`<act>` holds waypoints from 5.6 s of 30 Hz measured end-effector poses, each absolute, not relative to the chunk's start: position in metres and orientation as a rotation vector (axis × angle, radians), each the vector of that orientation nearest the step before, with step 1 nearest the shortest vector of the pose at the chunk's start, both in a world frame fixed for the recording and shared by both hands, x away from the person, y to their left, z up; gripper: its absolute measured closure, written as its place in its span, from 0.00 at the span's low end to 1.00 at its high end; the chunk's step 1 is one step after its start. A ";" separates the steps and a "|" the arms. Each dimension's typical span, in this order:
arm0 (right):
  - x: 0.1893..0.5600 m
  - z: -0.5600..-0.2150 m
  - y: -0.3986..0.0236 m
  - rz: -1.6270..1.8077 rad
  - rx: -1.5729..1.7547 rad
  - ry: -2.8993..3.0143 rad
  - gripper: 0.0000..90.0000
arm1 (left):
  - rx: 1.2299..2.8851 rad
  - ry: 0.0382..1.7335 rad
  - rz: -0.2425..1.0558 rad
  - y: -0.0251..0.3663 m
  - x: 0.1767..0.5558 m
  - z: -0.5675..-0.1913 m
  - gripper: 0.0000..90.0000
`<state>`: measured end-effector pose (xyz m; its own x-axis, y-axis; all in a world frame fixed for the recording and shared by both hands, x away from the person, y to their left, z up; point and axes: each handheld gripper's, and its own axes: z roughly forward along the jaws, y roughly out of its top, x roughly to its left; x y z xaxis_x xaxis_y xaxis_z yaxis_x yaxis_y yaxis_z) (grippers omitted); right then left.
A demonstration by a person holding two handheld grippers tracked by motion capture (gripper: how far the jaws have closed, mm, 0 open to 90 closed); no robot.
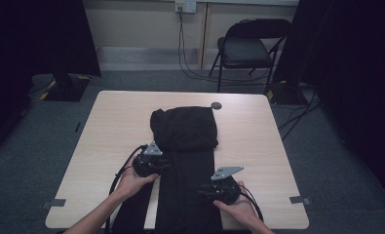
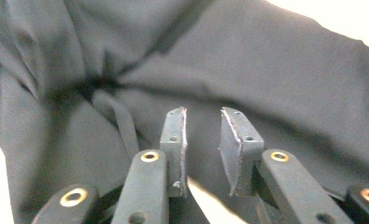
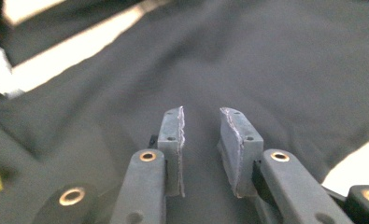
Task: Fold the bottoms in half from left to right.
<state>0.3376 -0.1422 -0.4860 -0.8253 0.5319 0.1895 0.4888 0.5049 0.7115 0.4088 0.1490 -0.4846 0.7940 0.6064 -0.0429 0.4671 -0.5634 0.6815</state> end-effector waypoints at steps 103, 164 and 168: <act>0.493 -0.468 -0.146 1.176 1.169 2.243 0.39 | 2.026 1.030 0.324 0.141 0.504 -0.467 0.49; 0.454 -0.501 -0.125 1.226 1.110 2.341 0.92 | 2.105 0.970 0.407 0.154 0.466 -0.496 0.89; 0.472 -0.502 -0.127 1.253 1.152 2.321 0.91 | 2.048 0.976 0.380 0.158 0.476 -0.501 0.89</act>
